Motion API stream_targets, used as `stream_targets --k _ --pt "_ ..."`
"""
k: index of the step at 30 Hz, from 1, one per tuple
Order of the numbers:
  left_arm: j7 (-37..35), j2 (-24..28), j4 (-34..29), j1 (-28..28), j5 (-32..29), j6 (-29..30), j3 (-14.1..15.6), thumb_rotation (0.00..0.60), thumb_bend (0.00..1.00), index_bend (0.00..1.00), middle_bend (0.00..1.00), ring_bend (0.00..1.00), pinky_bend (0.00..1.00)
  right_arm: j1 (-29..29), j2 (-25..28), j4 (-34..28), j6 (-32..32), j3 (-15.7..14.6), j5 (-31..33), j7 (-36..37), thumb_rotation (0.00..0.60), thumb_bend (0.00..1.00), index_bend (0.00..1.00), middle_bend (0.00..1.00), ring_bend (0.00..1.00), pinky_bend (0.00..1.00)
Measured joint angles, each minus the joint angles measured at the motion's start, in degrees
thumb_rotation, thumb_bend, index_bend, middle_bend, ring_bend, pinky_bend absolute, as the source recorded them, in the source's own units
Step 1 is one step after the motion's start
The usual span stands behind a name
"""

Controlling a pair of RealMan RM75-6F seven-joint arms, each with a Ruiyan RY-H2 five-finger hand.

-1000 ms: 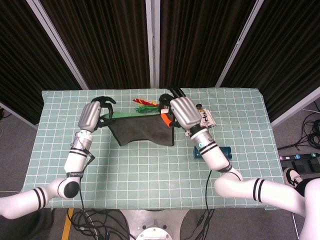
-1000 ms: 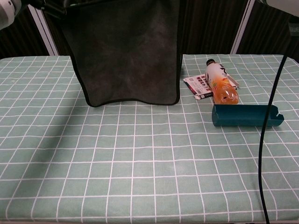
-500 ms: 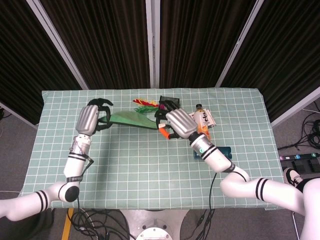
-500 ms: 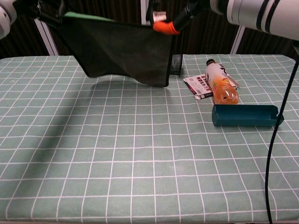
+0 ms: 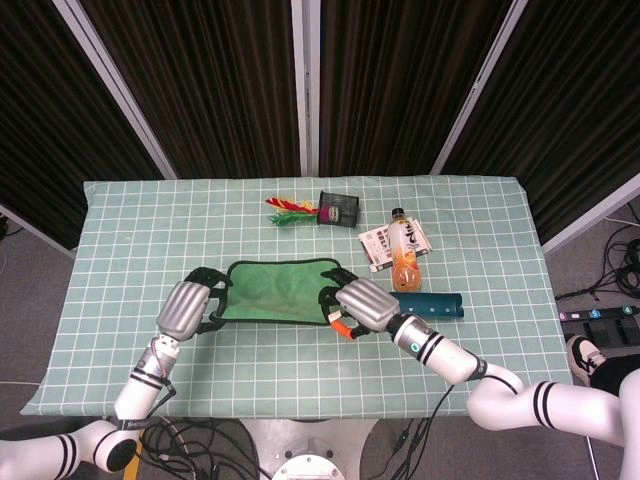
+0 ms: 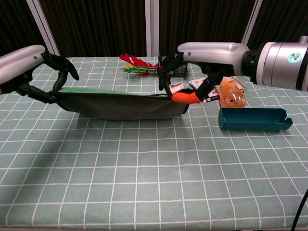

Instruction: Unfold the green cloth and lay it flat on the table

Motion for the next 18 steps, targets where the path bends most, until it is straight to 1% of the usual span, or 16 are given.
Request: stream_targets --k 7,9,10,12,13,14,15,16,17,18 --pt "3.19 -1.11 -0.46 1.97 2.10 -0.13 2.75 0.600 0.39 0.78 0.45 0.27 0.22 -1.70 -0.57 -0.24 0.76 -3.13 -1.88 -1.38 0.600 0.54 0.87 0.30 0.01 0.01" --pt "3.71 -1.25 -0.42 2.18 2.09 -0.56 3.07 0.600 0.37 0.75 0.44 0.27 0.22 -2.21 -1.22 0.19 0.99 -4.01 -2.36 -1.89 0.600 0.51 0.87 0.30 0.01 0.01" --pt "4.25 -1.25 -0.50 2.27 1.98 -1.01 3.29 0.600 0.36 0.73 0.44 0.27 0.22 -2.42 -1.53 0.45 1.07 -4.37 -2.54 -2.13 0.600 0.47 0.85 0.28 0.00 0.01" --pt "5.35 -1.17 -0.92 2.40 1.72 -1.78 3.64 0.600 0.32 0.64 0.41 0.27 0.22 -2.77 -2.07 1.04 1.19 -4.98 -2.83 -2.96 0.592 0.36 0.77 0.25 0.00 0.00" --pt "6.23 -1.04 -1.36 2.45 1.51 -2.32 3.87 0.600 0.28 0.58 0.40 0.27 0.22 -2.92 -2.29 1.29 1.26 -5.20 -2.91 -3.47 0.568 0.26 0.66 0.22 0.00 0.00" --pt "6.97 -0.90 -1.75 2.47 1.32 -2.76 4.03 0.600 0.23 0.50 0.38 0.27 0.22 -3.09 -2.52 1.52 1.33 -5.43 -2.95 -4.04 0.541 0.18 0.47 0.19 0.00 0.00" --pt "7.79 -0.73 -2.22 2.48 1.06 -3.26 4.18 0.600 0.19 0.44 0.36 0.26 0.22 -3.34 -2.82 1.76 1.43 -5.74 -2.96 -4.89 0.497 0.09 0.25 0.16 0.00 0.00" --pt "8.96 -0.45 -3.02 2.46 0.61 -4.03 4.36 0.600 0.16 0.38 0.33 0.25 0.22 -3.54 -3.02 1.89 1.52 -5.96 -2.96 -5.56 0.452 0.03 0.16 0.14 0.00 0.00" --pt "9.85 -0.21 -3.74 2.42 0.22 -4.63 4.46 0.600 0.12 0.33 0.31 0.24 0.22 -3.76 -3.19 1.97 1.65 -6.17 -2.95 -6.26 0.412 0.00 0.19 0.11 0.00 0.00" --pt "10.70 0.02 -4.50 2.38 -0.17 -5.19 4.54 0.600 0.10 0.29 0.29 0.23 0.21 -4.07 -3.38 2.02 1.90 -6.42 -2.95 -7.24 0.382 0.00 0.25 0.09 0.00 0.00"
